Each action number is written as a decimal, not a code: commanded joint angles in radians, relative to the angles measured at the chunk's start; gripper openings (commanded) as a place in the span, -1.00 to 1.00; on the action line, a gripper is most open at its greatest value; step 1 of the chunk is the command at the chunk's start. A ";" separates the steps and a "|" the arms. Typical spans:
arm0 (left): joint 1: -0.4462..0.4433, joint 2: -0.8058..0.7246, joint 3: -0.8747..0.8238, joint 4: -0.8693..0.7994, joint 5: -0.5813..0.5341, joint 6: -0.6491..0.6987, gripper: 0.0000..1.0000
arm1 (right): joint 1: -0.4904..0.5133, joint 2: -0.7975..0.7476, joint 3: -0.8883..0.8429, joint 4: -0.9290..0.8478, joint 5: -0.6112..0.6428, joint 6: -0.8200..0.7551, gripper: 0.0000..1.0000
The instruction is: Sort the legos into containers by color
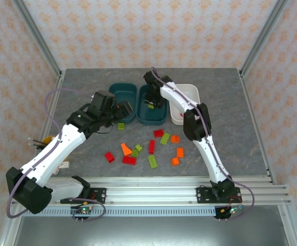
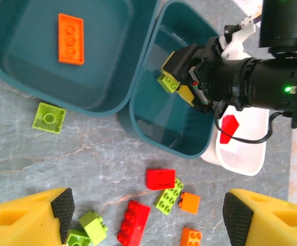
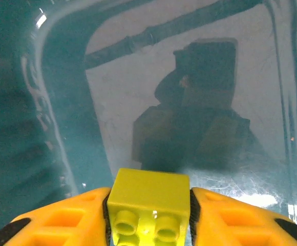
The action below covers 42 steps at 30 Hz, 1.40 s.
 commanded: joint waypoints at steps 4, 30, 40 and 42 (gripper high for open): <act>0.002 -0.049 -0.054 -0.121 -0.053 -0.031 0.59 | 0.007 -0.061 0.042 -0.072 0.003 -0.018 0.11; -0.028 0.394 -0.180 -0.064 0.113 -0.178 0.12 | 0.275 -1.238 -1.324 0.666 -0.049 -0.297 0.28; -0.043 0.465 -0.197 -0.029 0.100 -0.180 -0.27 | 0.275 -1.192 -1.305 0.669 -0.050 -0.242 0.27; -0.044 0.458 -0.197 -0.037 0.084 -0.180 -0.38 | 0.275 -1.186 -1.300 0.661 -0.052 -0.240 0.26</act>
